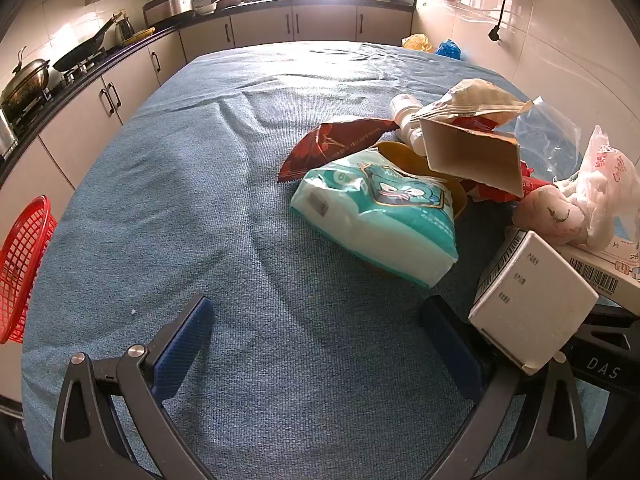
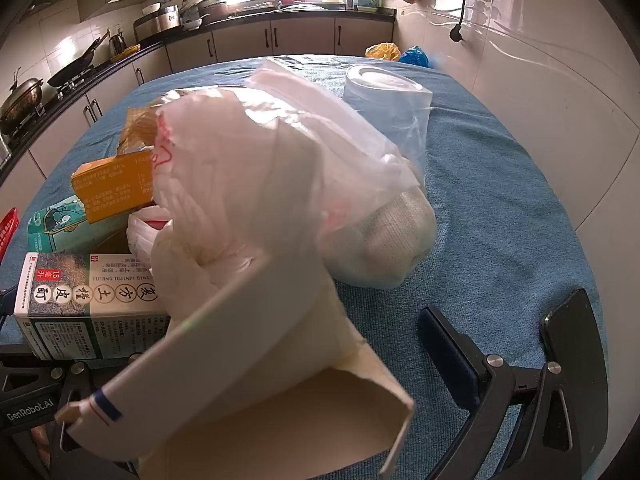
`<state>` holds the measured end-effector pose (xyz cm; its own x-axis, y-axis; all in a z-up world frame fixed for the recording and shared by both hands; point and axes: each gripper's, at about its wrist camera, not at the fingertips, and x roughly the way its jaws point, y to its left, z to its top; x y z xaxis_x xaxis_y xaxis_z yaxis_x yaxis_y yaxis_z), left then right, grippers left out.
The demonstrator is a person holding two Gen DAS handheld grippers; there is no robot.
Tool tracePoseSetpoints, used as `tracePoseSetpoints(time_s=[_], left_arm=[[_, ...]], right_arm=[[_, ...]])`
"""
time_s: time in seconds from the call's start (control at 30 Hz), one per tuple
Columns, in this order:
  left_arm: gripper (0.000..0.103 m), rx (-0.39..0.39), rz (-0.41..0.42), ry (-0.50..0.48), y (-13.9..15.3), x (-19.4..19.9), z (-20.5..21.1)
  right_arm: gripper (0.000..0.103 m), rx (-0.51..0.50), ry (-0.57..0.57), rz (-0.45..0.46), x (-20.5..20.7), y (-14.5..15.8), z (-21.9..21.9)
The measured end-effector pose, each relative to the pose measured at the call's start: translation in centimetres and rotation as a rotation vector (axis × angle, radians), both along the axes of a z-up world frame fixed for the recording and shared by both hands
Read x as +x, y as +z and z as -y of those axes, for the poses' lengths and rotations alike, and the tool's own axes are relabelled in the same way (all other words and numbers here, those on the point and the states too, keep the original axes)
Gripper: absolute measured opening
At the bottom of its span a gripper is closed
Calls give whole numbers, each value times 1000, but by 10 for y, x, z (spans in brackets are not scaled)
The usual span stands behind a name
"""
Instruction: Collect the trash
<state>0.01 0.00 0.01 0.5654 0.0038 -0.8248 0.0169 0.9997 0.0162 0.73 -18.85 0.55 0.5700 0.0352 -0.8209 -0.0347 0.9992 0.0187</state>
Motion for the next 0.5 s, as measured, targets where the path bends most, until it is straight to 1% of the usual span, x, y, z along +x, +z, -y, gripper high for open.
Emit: tracePoseSetpoints(time_s=[0.3,0.5], left_arm=[[103,2,2,1,0,-1,0],[103,5,-2,0,1,-19,-6]], right_arm=[[103,4,0,3,0,0,0],[103,2,0,2,0,0,0]])
